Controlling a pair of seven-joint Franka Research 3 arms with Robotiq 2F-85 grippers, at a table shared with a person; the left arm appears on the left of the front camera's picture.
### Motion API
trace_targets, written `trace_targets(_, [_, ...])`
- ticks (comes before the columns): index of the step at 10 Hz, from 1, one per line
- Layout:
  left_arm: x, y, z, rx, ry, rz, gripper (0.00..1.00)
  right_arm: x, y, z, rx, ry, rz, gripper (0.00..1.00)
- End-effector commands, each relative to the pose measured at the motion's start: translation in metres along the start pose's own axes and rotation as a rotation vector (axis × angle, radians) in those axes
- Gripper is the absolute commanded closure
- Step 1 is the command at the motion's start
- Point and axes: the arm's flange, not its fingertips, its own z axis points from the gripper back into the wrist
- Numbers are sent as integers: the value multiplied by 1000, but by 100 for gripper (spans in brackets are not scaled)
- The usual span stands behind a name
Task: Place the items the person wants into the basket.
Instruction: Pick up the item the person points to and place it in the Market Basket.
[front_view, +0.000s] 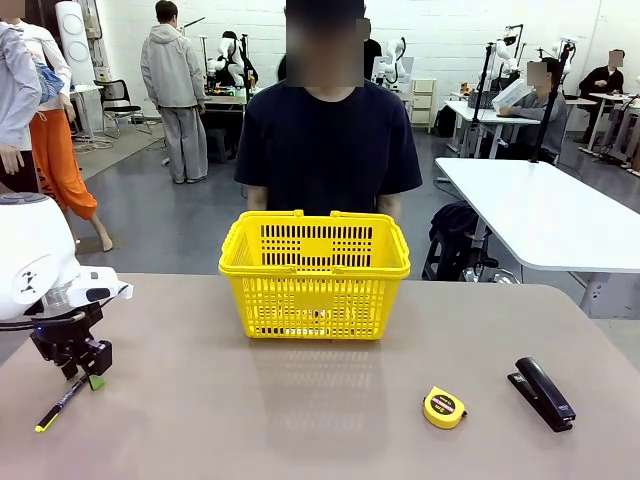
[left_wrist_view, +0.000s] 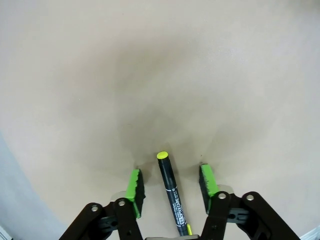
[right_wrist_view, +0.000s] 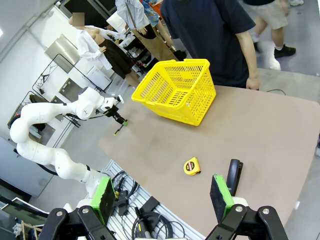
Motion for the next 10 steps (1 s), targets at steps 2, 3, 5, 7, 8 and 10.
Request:
trace_targets(2, [-36, -6, -9, -20, -20, -3, 100, 2, 1, 0, 23, -20, 16, 0])
trace_targets(3, [-34, -5, -8, -18, -16, -6, 99, 2, 1, 0, 23, -20, 16, 0])
trace_targets(5, [-35, -6, -10, -19, -17, -3, 100, 2, 1, 0, 23, -20, 16, 0])
trace_targets(7, [-34, -4, -9, -20, -12, -2, 100, 2, 1, 0, 23, -20, 16, 0])
trace_targets(8, [-34, -5, -10, -20, -12, -3, 100, 2, 1, 0, 23, -20, 16, 0])
trace_targets(10, [-33, -4, -7, -5, -20, 4, 100, 2, 1, 0, 23, -20, 16, 0])
